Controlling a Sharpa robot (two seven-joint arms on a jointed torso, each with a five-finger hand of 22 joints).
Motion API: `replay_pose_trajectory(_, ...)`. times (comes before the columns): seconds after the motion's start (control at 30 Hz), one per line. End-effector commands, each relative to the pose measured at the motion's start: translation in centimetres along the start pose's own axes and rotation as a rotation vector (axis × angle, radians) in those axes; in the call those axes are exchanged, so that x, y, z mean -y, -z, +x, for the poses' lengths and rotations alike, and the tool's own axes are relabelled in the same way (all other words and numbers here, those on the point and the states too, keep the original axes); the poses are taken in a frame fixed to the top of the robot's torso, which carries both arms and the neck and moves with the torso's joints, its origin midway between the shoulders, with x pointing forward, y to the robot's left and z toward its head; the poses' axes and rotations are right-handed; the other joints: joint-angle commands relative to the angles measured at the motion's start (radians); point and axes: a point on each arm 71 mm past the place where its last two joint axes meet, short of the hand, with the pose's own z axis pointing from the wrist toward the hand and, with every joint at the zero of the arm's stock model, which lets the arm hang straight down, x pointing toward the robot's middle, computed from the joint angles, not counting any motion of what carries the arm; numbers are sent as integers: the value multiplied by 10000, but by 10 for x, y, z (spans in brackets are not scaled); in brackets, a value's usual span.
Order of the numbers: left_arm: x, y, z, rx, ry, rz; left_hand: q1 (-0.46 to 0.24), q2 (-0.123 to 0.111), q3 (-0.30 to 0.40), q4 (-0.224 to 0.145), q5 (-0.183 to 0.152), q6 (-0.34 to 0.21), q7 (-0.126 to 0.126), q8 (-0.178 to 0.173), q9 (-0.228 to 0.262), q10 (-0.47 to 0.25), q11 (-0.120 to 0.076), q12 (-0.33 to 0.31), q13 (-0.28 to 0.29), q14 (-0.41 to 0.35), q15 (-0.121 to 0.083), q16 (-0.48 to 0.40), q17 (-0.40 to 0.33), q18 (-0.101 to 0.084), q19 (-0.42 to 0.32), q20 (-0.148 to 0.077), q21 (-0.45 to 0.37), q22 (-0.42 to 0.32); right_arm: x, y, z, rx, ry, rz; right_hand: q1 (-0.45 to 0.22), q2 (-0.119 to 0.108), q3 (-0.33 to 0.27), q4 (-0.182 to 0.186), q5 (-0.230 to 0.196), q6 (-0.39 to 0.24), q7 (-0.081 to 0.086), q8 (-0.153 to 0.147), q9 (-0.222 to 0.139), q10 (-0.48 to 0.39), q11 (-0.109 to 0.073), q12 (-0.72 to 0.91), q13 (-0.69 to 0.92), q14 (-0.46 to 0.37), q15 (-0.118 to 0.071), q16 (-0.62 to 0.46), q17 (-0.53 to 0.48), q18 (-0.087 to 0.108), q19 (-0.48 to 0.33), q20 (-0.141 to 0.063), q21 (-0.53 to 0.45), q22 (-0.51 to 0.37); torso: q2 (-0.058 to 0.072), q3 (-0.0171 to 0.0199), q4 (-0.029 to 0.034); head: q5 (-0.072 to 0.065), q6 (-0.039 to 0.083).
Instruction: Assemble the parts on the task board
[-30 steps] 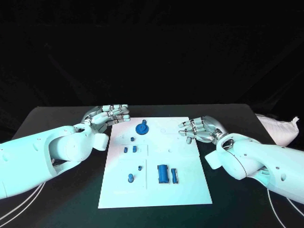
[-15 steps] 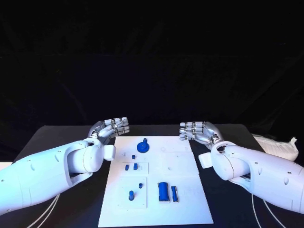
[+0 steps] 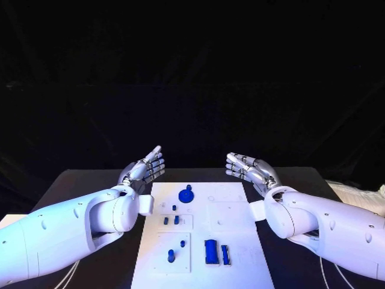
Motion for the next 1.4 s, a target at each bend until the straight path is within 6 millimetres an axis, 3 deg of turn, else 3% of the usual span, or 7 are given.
replay_pose_trajectory(0.03,4,10,7,721,-1136,993,-2523,264,-610,-55,-361,-1801,-1005,-106,-70,-1854,-337,-109,-70,-1718,-920,-490,-74,-371,-1278,-512,-115,-863,-8,6,0,1425,-454,-257,-2798,24,-975,-56,-281,-1697,-349,-108,-126,-1944,-663,-105,-65,-2091,-168,-132,-144,-395,-1702,-383,-387,-728,-96,76,50,10,29)
replay_pose_trajectory(0.1,5,15,11,813,-1320,1175,-2933,264,-715,-55,-361,-2092,-1005,-106,-70,-2153,-1052,-109,-70,-2000,-920,-490,-74,-477,-1483,-596,-115,-1004,-11,10,3,1618,-528,-256,-3257,24,-975,-56,-281,-1977,-1099,-108,-126,-2266,-663,-105,-65,-2434,-168,-132,-144,-396,-1984,-446,-459,-848,-96,76,50,10,29)
replay_pose_trajectory(0.17,5,19,14,885,-1465,1326,-3324,264,-807,-55,-361,-2374,-1005,-106,-70,-2448,-1052,-109,-70,-2267,-920,-490,-74,-479,-1679,-677,-115,-1138,-13,13,6,1769,-577,-246,-3680,24,-975,-56,-281,-2235,-1099,-108,-126,-2555,-663,-105,-65,-2750,-168,-132,-144,-427,-2239,-1197,-518,-958,-96,76,50,10,29)
replay_pose_trajectory(0.2,6,21,16,927,-1546,1415,-3556,264,-864,-55,-361,-2541,-1005,-106,-70,-2617,-1052,-109,-70,-2427,-920,-490,-74,-481,-1797,-726,-115,-1218,-15,14,8,1851,-602,-237,-3952,24,-975,-56,-281,-2397,-1099,-108,-126,-2747,-663,-105,-65,-2952,-168,-132,-144,-1202,-2403,-1197,-1237,-1030,-96,76,50,10,29)
replay_pose_trajectory(0.27,6,24,18,965,-1621,1499,-3908,264,-951,-55,-361,-2792,-1005,-106,-70,-2876,-1052,-109,-70,-2669,-920,-490,-74,-1243,-1976,-795,-115,-1338,-16,16,9,1924,-621,-227,-4335,24,-975,-56,-281,-2627,-1099,-108,-126,-3023,-663,-105,-65,-3238,-168,-132,-144,-1202,-2635,-1197,-1237,-1130,-96,76,50,10,29)
replay_pose_trajectory(0.4,6,25,19,988,-1665,1550,-4469,264,-1086,-55,-361,-3191,-1005,-106,-70,-3287,-1052,-109,-70,-3048,-920,-490,-74,-1243,-2257,-1610,-115,-1529,-16,16,10,1957,-629,-222,-4969,24,-975,-56,-281,-3015,-1099,-108,-126,-3455,-663,-105,-65,-3710,-168,-132,-144,-1202,-3023,-1197,-1237,-1294,-96,76,50,10,29)
replay_pose_trajectory(1.4,6,25,19,988,-1665,1550,-6958,264,-1921,-55,-361,-5646,-1005,-106,-70,-5117,-1052,-109,-70,-5397,-920,-490,-74,-1243,-3999,-1610,-115,-2707,-16,16,10,1957,-629,-222,-7714,24,-975,-56,-281,-5322,-1099,-108,-126,-5369,-663,-105,-65,-5752,-168,-132,-144,-1202,-5339,-1197,-1237,-2283,-96,76,50,10,29)
